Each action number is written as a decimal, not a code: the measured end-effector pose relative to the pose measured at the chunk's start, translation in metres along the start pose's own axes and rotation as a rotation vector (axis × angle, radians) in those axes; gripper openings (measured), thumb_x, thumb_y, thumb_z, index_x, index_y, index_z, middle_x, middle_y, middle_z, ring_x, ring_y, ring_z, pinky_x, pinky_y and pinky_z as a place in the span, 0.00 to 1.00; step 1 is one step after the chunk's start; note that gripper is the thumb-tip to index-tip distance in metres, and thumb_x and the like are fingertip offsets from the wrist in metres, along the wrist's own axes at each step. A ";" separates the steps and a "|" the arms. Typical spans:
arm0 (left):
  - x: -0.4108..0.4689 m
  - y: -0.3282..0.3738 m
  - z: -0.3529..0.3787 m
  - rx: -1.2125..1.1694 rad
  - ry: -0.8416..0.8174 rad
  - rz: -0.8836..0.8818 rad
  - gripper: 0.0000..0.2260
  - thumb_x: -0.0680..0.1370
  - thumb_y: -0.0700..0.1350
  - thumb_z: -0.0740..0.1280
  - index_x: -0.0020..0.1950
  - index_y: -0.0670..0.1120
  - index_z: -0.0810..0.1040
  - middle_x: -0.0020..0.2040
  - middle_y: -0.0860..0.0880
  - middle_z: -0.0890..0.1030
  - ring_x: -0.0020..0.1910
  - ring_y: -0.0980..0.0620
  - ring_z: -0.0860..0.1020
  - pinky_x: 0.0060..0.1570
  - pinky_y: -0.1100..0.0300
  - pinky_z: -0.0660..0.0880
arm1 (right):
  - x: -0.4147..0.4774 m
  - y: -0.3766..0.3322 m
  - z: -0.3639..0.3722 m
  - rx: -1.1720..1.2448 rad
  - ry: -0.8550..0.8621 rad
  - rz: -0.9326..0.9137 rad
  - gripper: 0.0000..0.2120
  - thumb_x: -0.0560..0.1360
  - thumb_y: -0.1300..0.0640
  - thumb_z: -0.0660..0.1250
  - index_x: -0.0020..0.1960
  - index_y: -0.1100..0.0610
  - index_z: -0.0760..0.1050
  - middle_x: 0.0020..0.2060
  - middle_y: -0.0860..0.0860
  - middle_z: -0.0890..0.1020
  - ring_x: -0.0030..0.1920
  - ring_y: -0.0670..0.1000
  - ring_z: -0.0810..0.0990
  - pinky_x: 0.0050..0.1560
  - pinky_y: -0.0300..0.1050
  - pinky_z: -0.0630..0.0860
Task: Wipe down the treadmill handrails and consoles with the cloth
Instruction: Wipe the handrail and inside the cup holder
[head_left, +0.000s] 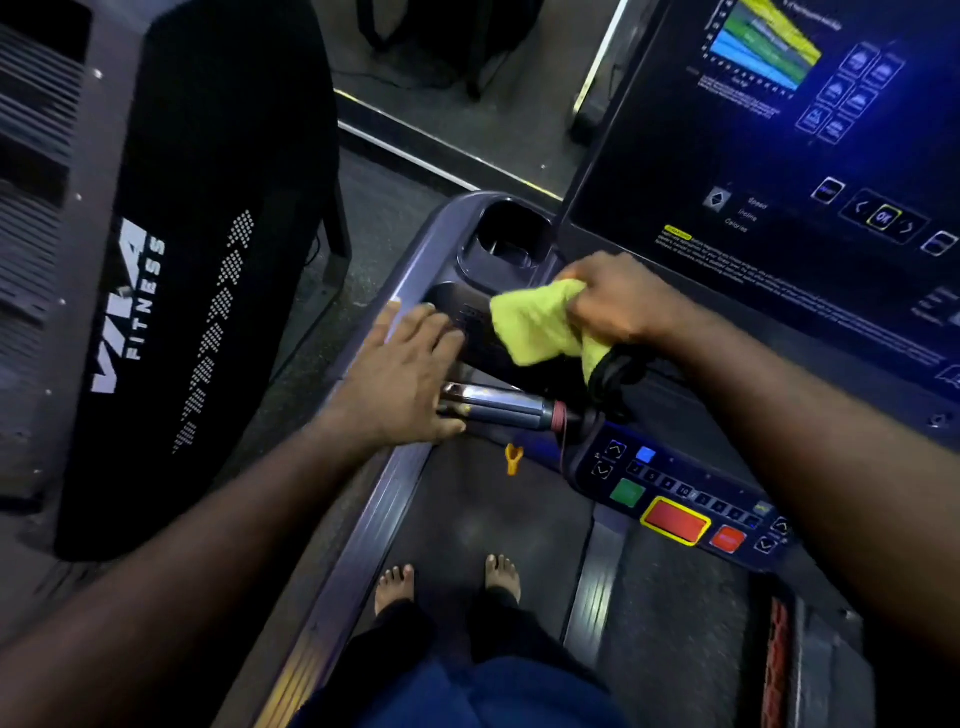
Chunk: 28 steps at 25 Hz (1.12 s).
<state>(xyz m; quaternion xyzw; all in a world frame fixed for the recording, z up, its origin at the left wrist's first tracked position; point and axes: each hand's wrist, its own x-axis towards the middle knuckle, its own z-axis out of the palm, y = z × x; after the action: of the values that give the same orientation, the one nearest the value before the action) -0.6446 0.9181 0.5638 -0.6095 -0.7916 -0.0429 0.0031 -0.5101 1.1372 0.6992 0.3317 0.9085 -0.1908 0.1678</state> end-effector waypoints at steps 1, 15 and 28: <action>-0.008 -0.015 -0.002 0.009 0.014 -0.080 0.52 0.60 0.74 0.71 0.76 0.45 0.68 0.76 0.42 0.68 0.79 0.39 0.63 0.80 0.35 0.49 | -0.009 -0.003 0.001 0.115 0.109 0.009 0.15 0.74 0.58 0.66 0.59 0.49 0.82 0.52 0.55 0.85 0.52 0.58 0.83 0.52 0.48 0.79; -0.022 -0.052 0.006 -0.663 -0.219 -0.526 0.60 0.66 0.45 0.80 0.86 0.52 0.42 0.79 0.43 0.66 0.74 0.41 0.71 0.72 0.46 0.71 | 0.016 -0.023 0.069 0.087 -0.566 -0.312 0.40 0.79 0.45 0.72 0.83 0.35 0.54 0.83 0.46 0.62 0.81 0.49 0.61 0.81 0.47 0.58; -0.025 -0.055 0.007 -0.702 -0.228 -0.542 0.61 0.65 0.46 0.82 0.85 0.57 0.42 0.78 0.45 0.67 0.73 0.42 0.72 0.71 0.45 0.72 | 0.000 -0.064 0.117 -0.223 -0.137 -0.106 0.50 0.60 0.28 0.73 0.76 0.41 0.59 0.62 0.53 0.82 0.61 0.62 0.81 0.57 0.55 0.79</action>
<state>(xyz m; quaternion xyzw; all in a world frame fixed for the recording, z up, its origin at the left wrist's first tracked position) -0.6910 0.8805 0.5520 -0.3454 -0.8553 -0.2404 -0.3023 -0.5324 1.0382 0.6121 0.2487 0.9267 -0.1194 0.2551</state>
